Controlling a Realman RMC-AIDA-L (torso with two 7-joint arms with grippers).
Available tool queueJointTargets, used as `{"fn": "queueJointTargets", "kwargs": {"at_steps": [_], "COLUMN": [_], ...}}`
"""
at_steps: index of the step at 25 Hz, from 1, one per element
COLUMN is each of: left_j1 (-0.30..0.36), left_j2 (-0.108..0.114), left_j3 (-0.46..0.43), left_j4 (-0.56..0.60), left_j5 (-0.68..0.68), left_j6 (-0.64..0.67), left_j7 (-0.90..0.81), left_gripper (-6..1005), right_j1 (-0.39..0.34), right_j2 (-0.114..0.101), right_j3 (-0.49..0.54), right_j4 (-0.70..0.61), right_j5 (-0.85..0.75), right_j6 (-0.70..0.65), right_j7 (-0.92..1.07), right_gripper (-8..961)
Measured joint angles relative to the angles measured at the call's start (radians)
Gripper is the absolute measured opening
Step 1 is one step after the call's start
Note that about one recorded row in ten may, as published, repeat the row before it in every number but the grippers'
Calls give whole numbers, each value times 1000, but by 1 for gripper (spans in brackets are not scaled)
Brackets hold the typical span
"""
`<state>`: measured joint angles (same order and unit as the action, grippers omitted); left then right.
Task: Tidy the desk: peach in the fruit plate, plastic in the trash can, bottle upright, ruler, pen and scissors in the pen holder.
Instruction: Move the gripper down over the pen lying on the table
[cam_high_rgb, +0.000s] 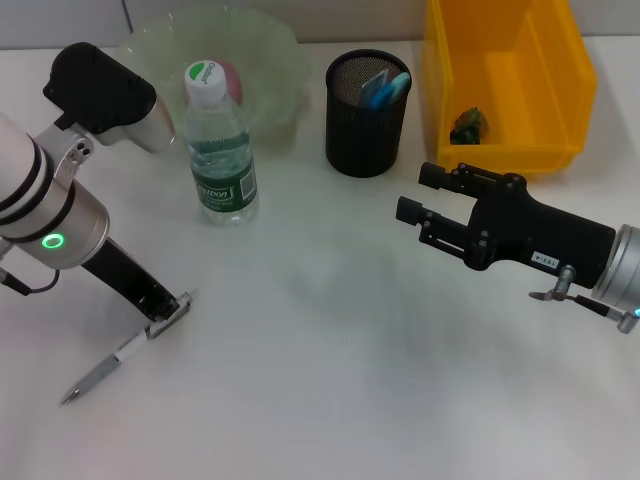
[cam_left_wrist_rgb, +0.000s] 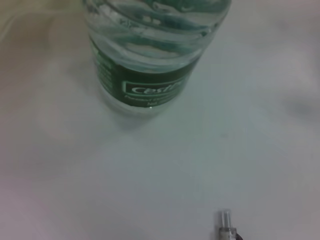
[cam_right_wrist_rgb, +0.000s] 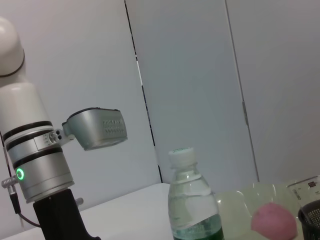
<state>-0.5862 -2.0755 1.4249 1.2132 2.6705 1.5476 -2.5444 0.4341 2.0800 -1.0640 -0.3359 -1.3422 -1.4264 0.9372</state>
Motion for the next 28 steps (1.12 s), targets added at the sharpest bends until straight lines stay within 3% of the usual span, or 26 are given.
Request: {"fn": "queueJointTargets", "kwargs": {"at_steps": [14,18,25,28], "left_j1": [-6,-6,-10,-12], "left_j2": [0,-1,-2,-2], "left_j3": [9,35,46,47], "left_j4": [40,40,32,29], "left_j5": [-2,-2,5,12], "left_j6": [41,46,31,27], "left_j7": [-11,-25,-46,-48], "left_gripper": [186,419,618,617], "right_j1": [4,4,9,9], "right_j2": [0,0,1,1], "right_j3": [1,1,1,1], "right_j4": [0,0,0,1], "right_j5": [1,1,3,3], "right_j6": [8,9,9,10], "right_j7": [0,0,0,0], "right_gripper": [564,564,564,564]}}
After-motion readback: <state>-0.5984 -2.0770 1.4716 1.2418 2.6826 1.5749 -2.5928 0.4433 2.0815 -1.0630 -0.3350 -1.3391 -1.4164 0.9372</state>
